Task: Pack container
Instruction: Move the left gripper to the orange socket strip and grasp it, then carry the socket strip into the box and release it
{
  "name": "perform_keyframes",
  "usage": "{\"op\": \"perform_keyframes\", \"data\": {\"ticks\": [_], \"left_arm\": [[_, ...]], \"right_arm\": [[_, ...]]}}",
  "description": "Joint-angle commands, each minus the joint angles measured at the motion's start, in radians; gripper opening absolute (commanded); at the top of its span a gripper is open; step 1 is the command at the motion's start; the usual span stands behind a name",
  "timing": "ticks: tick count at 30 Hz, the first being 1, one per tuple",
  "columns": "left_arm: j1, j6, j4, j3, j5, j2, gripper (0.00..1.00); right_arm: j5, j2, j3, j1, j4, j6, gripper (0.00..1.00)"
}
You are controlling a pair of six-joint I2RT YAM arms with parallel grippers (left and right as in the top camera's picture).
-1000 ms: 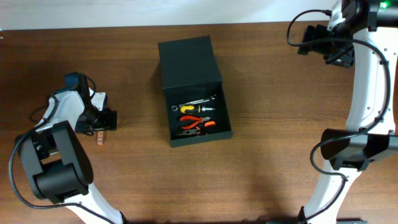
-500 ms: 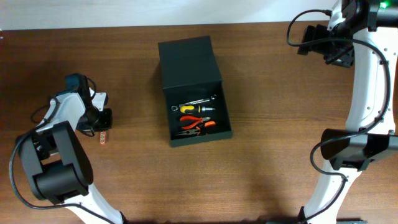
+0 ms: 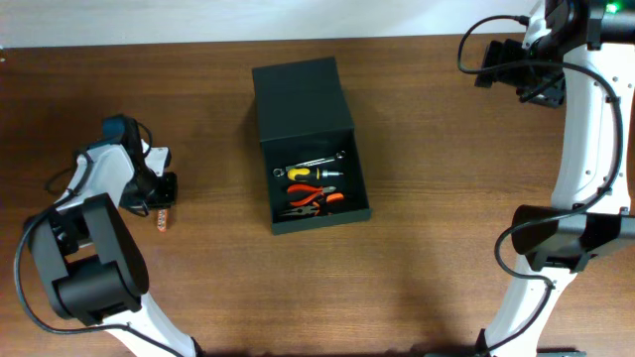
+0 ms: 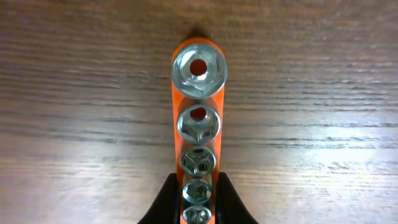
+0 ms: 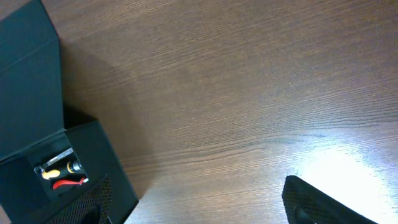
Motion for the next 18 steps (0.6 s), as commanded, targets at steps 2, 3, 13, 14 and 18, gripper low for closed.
{"op": "perform_keyframes", "data": {"ticks": [2,3,13,14,18], "left_arm": [[0.004,0.020,-0.044,0.132,-0.009,-0.074,0.02],[-0.001,0.034,-0.064,0.163,-0.009,-0.091,0.02],[-0.226,0.229,-0.234,0.399,-0.006,-0.261,0.02],[-0.275,0.263,-0.238,0.413,-0.006,-0.279,0.02],[-0.477,0.376,-0.210,0.426,-0.039,-0.322,0.02]], "right_arm": [[0.001,0.006,-0.001,-0.005,-0.006,-0.002,0.87],[0.001,0.006,-0.001,-0.005,-0.006,-0.002,0.87],[0.001,0.006,-0.001,-0.005,-0.006,-0.002,0.87],[0.001,0.006,-0.001,-0.005,-0.006,-0.002,0.87],[0.001,0.006,-0.001,-0.005,-0.006,-0.002,0.87]]}}
